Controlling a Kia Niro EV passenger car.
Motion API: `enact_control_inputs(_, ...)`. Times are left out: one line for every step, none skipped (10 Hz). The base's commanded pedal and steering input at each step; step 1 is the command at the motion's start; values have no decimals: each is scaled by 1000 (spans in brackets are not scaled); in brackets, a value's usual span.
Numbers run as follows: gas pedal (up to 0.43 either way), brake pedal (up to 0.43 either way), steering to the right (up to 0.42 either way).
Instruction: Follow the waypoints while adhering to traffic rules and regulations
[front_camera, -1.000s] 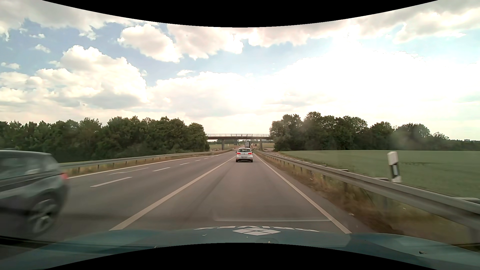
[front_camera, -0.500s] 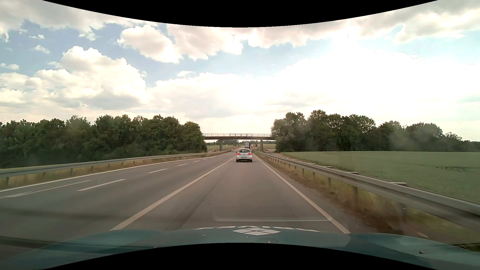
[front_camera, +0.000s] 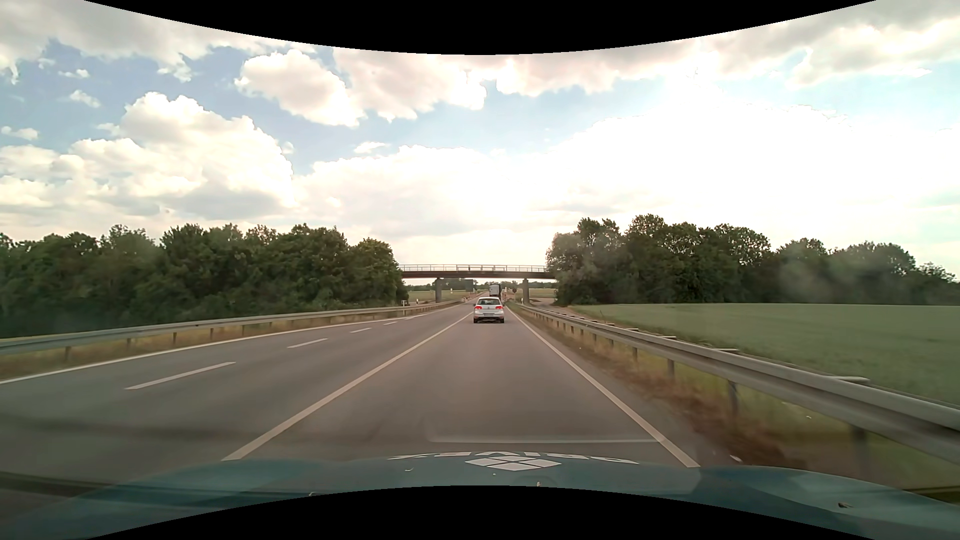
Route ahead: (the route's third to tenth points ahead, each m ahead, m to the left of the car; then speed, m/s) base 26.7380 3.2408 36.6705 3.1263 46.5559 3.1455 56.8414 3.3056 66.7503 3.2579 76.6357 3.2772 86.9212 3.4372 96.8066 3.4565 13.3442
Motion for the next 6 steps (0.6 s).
enact_control_inputs(150,0,-3)
enact_control_inputs(150,0,-2)
enact_control_inputs(157,0,-2)
enact_control_inputs(157,0,-1)
enact_control_inputs(157,0,-1)
enact_control_inputs(157,0,-1)
